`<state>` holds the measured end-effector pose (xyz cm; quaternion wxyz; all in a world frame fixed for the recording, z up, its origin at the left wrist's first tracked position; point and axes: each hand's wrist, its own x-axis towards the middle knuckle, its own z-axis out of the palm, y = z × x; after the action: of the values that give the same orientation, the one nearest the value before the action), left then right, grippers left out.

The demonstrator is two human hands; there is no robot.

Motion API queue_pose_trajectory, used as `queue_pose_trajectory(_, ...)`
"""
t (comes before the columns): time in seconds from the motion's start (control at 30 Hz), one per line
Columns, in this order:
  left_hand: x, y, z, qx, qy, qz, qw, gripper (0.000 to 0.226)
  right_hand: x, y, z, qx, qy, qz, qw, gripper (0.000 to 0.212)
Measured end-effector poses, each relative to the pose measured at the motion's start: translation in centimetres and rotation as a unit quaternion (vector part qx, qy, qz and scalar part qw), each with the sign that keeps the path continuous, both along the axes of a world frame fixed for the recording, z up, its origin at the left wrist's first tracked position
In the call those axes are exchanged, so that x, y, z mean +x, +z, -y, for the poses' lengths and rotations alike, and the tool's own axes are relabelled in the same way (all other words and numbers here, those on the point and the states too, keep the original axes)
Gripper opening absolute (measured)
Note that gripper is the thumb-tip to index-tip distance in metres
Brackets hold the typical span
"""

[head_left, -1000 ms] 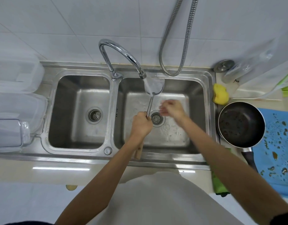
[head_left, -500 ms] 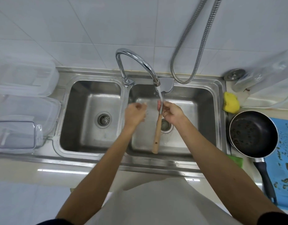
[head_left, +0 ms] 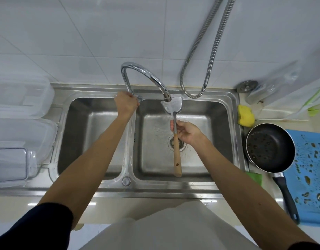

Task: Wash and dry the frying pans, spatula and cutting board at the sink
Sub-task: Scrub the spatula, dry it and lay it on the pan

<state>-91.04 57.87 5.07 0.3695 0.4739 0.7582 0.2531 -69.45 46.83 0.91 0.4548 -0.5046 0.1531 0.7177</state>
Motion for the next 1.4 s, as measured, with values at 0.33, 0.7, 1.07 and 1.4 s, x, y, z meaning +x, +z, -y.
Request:
queue_pose_trajectory(0.33,0.9,-1.0,-3.0,0.015,-0.067,-0.063,0.996,0.017,0.7,0.2,2.6,-0.03,0.073,0.07,0.994,0.009)
queue_pose_trajectory(0.7,4.8,1.8,13.1,-0.144,-0.101,0.213,0.961,0.019,1.4,1.4,6.9,0.035,0.079,0.156,0.984,0.01)
queue_pose_trajectory(1.07,11.3,2.3,27.5,-0.343,-0.095,0.373,0.857,0.041,3.0,2.4,14.5,0.09,0.012,0.265,0.96,0.023)
queue_pose_trajectory(1.4,12.7,0.9,29.9,-0.372,-0.106,0.31,0.869,0.035,10.8,-0.8,22.2,0.129,0.413,0.63,0.644,0.049)
